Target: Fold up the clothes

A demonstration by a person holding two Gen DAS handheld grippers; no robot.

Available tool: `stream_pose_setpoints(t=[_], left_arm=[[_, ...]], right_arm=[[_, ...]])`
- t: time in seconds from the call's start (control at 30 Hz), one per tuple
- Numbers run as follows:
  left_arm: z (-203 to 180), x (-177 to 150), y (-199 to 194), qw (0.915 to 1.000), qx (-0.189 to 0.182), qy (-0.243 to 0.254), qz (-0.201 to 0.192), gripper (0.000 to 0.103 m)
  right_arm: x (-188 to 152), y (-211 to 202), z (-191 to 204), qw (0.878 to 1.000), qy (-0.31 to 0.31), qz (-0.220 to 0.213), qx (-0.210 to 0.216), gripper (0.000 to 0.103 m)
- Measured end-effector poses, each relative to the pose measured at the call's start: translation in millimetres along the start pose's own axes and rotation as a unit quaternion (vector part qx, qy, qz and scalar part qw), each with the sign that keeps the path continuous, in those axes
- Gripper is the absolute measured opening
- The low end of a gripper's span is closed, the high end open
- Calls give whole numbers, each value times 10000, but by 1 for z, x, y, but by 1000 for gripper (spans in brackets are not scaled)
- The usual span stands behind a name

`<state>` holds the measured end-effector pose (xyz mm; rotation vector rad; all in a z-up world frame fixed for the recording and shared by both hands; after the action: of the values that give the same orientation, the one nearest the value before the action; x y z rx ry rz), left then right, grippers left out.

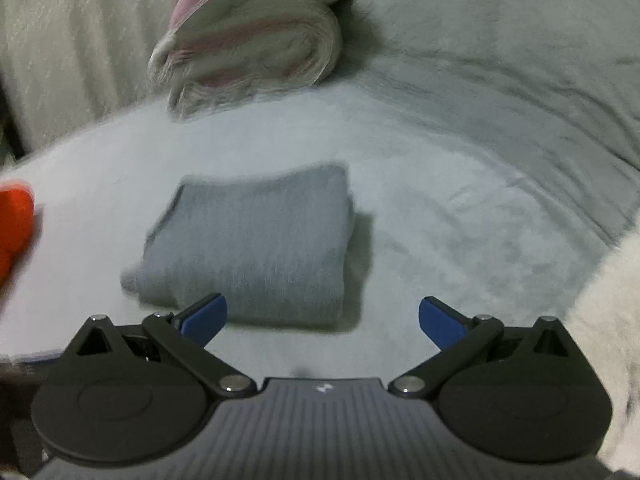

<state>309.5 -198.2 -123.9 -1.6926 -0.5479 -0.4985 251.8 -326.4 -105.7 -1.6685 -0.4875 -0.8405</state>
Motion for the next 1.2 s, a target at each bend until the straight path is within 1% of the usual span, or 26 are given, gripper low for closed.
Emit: stream_pose_setpoints(t=[0.03,0.17,0.23,0.37,0.43,0.57,0.73,0.8,0.93,1.1,1.2], left_arm=[[0,-1,1,10000,36,11,15,102],[-4,-2,-1,10000,4,-62,56,102],[-8,-4,-4,10000,-23,-25,58,102],[-16,-5,-14,9999,36,140,-90,102],[-19,-5,-19,9996,74,244,-149,102],[-27,-7,-26,9986,86,450,-262,102],[-35,-7,-32,9971,64,674,-359,102],[-36,-7,-35,9965,98,726,-411,102],[-35,-5,-44,9971,62,636,-424,102],[-34,-2,-53,9973,35,600,-420,102],[-33,-2,-58,9962,123,699,-501,102]], right_arm=[[0,2,-3,9999,-4,102,-15,103],[2,-6,-15,9998,75,-15,-205,103],[0,-10,-17,9995,5,-1,-308,103],[-3,-18,-22,9986,-135,27,-507,103],[-2,-23,-23,9985,-195,8,-511,103],[0,-28,-21,9991,-230,-62,-362,103],[-1,-29,-15,9990,-353,-34,-254,103],[0,-33,-15,9989,-387,-57,-274,103],[3,-45,-17,9978,-477,-184,-428,103],[7,-59,-16,9974,-478,-370,-380,103],[8,-63,-15,9972,-488,-419,-384,103]])
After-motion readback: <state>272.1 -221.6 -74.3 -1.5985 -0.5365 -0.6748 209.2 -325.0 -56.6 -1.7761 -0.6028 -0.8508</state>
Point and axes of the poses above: each gripper's, at about its wrist camera, not at the fingertips, and y roughly the way its jaws point, z to its left, x to its top, the point moved 9 cm from there along y, roughly the way its jaws point, and after that the axes turned 13 degrees about -y, right-handed, at the moved point
